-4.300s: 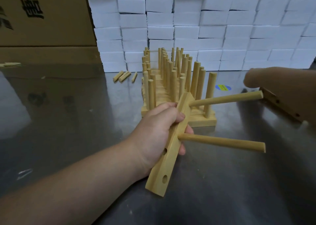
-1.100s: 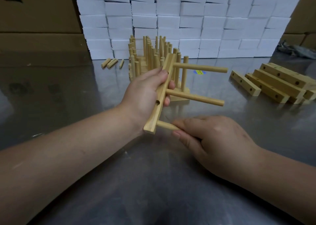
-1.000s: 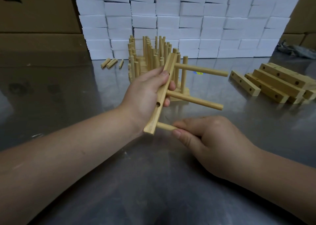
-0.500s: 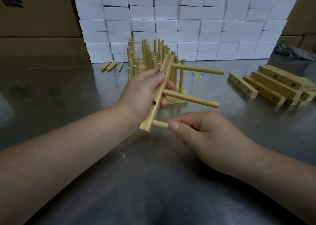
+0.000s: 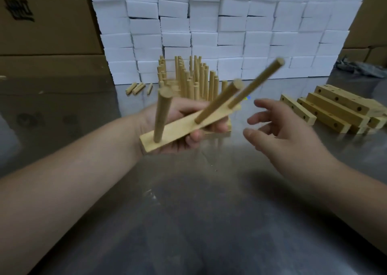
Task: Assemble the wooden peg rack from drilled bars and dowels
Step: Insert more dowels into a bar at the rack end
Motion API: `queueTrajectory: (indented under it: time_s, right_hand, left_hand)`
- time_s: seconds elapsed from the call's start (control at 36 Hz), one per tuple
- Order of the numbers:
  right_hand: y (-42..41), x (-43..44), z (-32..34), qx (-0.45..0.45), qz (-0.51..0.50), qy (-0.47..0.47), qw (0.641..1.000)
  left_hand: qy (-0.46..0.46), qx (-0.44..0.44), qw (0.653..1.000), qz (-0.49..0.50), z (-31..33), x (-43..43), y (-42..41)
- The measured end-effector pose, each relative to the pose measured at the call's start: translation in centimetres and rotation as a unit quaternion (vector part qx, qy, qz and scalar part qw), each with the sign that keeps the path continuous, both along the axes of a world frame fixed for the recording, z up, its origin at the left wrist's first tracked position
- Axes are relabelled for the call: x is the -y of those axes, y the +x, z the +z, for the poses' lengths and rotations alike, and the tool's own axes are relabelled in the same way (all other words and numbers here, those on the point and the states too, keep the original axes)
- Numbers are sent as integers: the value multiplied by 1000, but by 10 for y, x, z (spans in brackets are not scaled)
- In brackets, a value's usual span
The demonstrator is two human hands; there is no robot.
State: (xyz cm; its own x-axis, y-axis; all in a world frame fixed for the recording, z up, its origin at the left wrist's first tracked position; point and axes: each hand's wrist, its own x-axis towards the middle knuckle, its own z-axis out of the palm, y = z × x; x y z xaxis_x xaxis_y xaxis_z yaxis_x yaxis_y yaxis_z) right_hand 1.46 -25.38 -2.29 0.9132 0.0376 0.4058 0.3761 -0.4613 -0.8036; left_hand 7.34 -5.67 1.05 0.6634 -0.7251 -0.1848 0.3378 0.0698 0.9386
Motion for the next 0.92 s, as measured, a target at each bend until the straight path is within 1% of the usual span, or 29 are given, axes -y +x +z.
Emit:
queueTrajectory:
  time_s: [0.06, 0.14, 0.28, 0.36, 0.44, 0.5, 0.58, 0.67, 0.72, 0.83, 0.86, 0.92]
  right_hand:
    - [1, -1, 0, -12, 47, -37, 998]
    - [4, -3, -3, 19, 82, -79, 993]
    - [8, -1, -5, 29, 103, -69, 992]
    - [11, 1, -5, 32, 105, -90, 990]
    - [16, 3, -9, 6, 114, -98, 989]
    - [20, 6, -11, -9, 109, -104, 989]
    - [25, 10, -15, -30, 93, -128, 987]
    - [31, 13, -19, -55, 83, -144, 985]
    - [34, 13, -21, -66, 67, -161, 982]
    - [37, 12, -23, -70, 19, -173, 982]
    - [37, 12, -24, -72, 10, -177, 982]
    - [39, 10, -25, -71, -9, -182, 981]
  left_hand:
    - [27, -21, 999, -41, -5, 1, -1]
    - [48, -58, 995, -68, -12, 0, 0]
    - [48, -107, 989, -87, -18, -4, 3]
    - [58, -137, 986, -74, -17, -9, 8]
    - [62, -162, 985, -10, -13, -21, 12]
    - [74, -134, 987, 50, -9, -31, 13]
    - [100, -96, 984, 111, -6, -40, 12]
    - [165, -39, 973, 158, -7, -46, 8]
    - [191, -1, 965, 181, -7, -55, 2]
    - [191, 77, 949, 240, -8, -73, -9]
    - [206, 101, 941, 250, -12, -75, -12]
    - [279, 168, 909, 261, -22, -75, -17]
